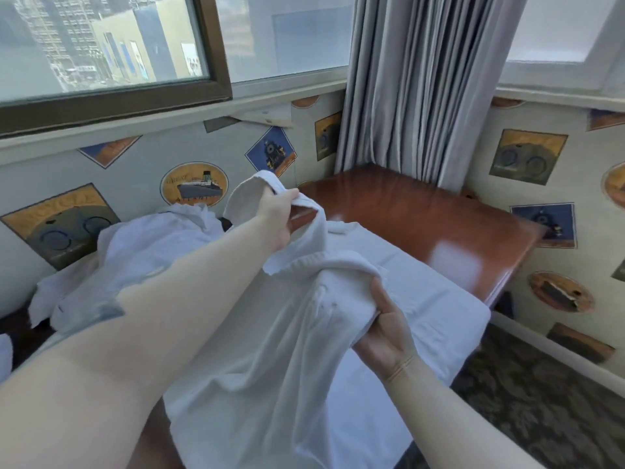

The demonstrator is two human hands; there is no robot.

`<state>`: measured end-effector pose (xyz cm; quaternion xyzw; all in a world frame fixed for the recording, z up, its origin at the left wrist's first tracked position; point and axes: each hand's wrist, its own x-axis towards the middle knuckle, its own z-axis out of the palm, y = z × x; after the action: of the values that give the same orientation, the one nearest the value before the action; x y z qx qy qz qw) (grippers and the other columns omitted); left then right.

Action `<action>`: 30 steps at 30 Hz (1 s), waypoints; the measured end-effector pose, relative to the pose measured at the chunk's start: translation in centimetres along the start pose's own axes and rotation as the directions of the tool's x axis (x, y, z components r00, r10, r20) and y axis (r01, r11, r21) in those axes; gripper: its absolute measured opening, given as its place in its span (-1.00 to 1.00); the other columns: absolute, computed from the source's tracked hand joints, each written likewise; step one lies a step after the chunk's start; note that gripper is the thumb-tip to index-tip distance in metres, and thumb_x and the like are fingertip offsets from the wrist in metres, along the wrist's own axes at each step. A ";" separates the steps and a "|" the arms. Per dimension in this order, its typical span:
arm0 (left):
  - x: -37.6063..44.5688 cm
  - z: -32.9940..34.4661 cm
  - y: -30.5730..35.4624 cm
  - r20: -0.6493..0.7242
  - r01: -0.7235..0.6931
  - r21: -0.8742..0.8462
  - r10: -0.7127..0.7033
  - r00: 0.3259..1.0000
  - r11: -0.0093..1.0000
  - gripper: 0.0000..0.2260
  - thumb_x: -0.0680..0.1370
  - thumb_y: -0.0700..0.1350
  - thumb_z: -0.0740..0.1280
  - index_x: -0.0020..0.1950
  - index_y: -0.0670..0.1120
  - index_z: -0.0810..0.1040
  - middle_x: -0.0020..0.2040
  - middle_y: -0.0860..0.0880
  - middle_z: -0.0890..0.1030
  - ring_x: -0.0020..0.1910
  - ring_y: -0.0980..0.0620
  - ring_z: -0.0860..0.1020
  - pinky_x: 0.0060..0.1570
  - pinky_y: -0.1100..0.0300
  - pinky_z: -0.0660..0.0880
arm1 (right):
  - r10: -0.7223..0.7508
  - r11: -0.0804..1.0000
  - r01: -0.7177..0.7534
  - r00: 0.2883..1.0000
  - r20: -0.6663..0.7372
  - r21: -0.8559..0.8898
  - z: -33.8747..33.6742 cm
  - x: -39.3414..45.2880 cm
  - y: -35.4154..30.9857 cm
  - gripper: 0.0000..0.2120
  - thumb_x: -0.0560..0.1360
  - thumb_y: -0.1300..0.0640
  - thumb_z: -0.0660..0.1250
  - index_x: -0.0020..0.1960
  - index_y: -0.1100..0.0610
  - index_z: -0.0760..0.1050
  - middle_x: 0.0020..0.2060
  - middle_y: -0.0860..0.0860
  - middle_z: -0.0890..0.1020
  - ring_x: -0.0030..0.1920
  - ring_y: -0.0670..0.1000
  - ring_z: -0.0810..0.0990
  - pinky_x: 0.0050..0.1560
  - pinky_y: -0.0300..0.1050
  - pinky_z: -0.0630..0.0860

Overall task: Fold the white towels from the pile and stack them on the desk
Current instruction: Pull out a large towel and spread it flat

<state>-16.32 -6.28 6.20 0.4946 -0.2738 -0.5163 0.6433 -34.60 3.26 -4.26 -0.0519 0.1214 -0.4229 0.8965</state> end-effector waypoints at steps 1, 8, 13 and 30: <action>0.5 0.8 0.0 0.009 -0.005 -0.010 0.005 1.000 1.000 -0.80 0.64 -0.28 0.18 0.25 -0.13 0.33 -0.19 -0.11 0.48 -0.46 0.05 0.57 -0.40 0.19 0.57 | -0.002 1.000 0.002 1.000 0.008 0.018 0.0 0.0 -0.7 -0.48 0.58 -0.01 0.25 0.40 0.33 0.41 0.38 0.27 0.44 0.37 0.27 0.44 0.38 0.25 0.33; 4.8 7.6 -0.1 0.037 -0.080 0.016 0.080 0.996 0.997 -0.81 0.65 -0.26 0.19 0.25 -0.10 0.34 -0.20 -0.07 0.46 -0.41 0.05 0.55 -0.38 0.20 0.56 | -0.016 0.997 0.012 0.999 0.052 0.071 -1.7 1.4 -7.1 -0.40 0.58 0.05 0.32 0.52 0.27 0.23 0.46 0.24 0.33 0.46 0.23 0.32 0.44 0.19 0.22; 9.8 15.0 -3.7 0.064 -0.038 -0.006 0.038 0.997 0.999 -0.86 0.65 -0.30 0.15 -0.04 -0.08 0.35 -0.25 -0.04 0.39 -0.39 0.08 0.46 -0.39 0.25 0.51 | -0.014 0.999 0.011 0.997 0.073 0.039 -4.8 2.5 -15.5 -0.25 0.44 0.13 0.50 0.51 0.29 0.25 0.46 0.25 0.33 0.44 0.25 0.35 0.41 0.21 0.27; 13.0 19.9 -27.3 0.100 0.013 0.888 -0.221 0.970 0.459 -0.58 0.60 -0.24 0.27 0.46 -0.12 0.38 0.39 -0.06 0.44 0.35 -0.02 0.42 0.21 0.20 0.34 | -0.665 0.707 -0.330 -0.009 -0.747 -0.626 -23.1 2.2 -29.1 -0.53 0.32 0.28 0.48 0.20 0.19 0.47 0.00 0.12 0.57 0.03 0.27 0.57 0.03 0.09 0.50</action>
<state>-40.11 -24.82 -13.81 0.7179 -0.5292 -0.3909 0.2276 -60.93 -16.76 -21.24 -0.0738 0.8421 -0.3731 0.3823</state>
